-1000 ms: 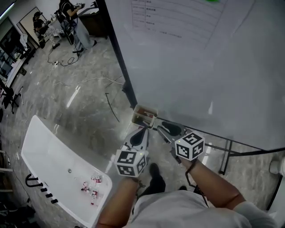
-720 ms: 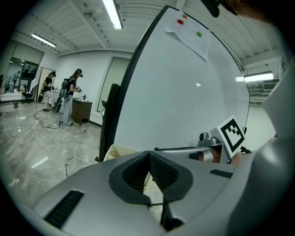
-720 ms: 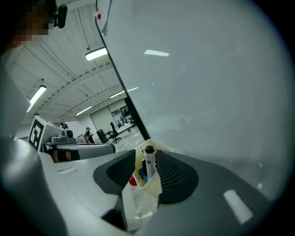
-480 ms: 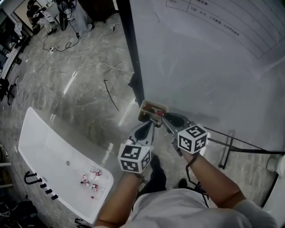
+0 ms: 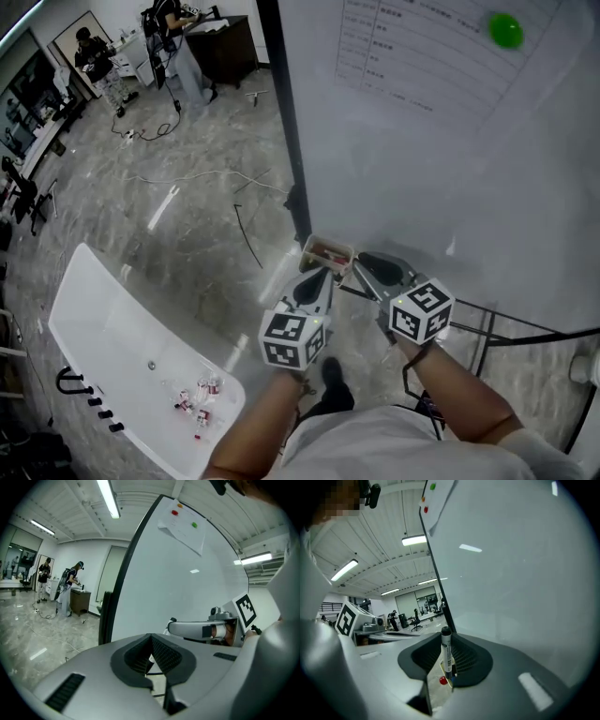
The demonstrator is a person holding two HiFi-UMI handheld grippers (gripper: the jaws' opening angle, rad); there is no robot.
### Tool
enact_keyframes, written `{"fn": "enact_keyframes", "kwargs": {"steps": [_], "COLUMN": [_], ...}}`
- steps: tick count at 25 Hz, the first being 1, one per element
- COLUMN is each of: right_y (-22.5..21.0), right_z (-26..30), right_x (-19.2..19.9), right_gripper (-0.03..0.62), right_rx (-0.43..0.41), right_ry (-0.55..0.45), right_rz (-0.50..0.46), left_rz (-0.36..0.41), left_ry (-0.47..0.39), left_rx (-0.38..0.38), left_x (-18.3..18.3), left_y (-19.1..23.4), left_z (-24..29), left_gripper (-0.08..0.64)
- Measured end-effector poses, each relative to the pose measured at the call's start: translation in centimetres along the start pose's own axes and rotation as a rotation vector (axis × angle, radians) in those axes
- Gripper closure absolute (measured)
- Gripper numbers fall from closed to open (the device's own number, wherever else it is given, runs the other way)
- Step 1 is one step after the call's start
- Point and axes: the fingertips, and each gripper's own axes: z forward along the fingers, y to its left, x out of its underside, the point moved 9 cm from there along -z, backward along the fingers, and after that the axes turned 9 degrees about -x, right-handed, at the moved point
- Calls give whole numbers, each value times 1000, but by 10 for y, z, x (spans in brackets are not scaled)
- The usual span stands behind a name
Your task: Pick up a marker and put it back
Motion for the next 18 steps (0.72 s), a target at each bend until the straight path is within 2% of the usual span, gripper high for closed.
{"fn": "enact_keyframes", "kwargs": {"steps": [10,15,18], "right_y": [86,107,112], "right_z": [-89,-117,-125], "right_x": [-125,-151,-157], "right_gripper": [525,525,525], "right_rx": [-80,-100,-104], "right_ry": [-200,-252,-260], "right_rz": [-205,-256,-263], "left_rz": [133,172,166], "left_ry": [-216,-272,-305], "left_rx": [-40,-55,-51], "left_x": [-103,-129,-138], "left_y": [-72,-92,-100], "left_z": [-75,-99,-106], "left_gripper": [555,555,555]}}
